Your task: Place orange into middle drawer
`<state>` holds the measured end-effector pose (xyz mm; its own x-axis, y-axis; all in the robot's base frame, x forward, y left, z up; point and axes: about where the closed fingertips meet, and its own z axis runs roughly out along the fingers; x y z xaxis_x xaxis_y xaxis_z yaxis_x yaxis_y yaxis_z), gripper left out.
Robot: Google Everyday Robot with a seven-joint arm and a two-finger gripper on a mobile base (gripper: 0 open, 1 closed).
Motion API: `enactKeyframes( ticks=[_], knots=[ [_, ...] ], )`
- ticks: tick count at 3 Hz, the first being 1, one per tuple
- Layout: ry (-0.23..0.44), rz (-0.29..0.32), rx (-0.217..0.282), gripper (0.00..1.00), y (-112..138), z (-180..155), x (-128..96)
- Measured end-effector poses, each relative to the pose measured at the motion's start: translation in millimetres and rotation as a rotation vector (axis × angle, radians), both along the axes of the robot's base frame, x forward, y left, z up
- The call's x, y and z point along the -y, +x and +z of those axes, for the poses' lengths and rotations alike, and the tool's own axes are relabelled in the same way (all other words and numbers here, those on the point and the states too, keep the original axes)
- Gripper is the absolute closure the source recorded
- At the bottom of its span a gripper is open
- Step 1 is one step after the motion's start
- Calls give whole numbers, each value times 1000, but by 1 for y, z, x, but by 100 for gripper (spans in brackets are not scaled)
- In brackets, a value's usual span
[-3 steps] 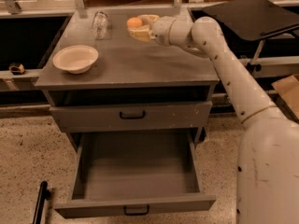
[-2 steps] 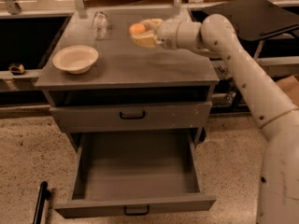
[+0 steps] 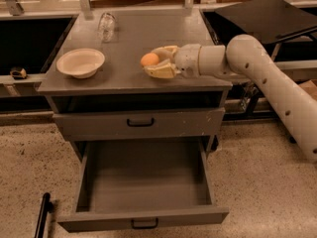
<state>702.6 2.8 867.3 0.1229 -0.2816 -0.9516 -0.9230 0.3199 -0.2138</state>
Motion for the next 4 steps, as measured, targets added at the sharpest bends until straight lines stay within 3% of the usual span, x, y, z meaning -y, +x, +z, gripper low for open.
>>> enactKeyframes(
  ticks=[2, 3, 4],
  knots=[
    [-38, 115, 13, 100, -82, -24, 9],
    [-41, 172, 39, 100, -110, -37, 14],
    [-91, 186, 10, 100, -140, -62, 23]
  ],
)
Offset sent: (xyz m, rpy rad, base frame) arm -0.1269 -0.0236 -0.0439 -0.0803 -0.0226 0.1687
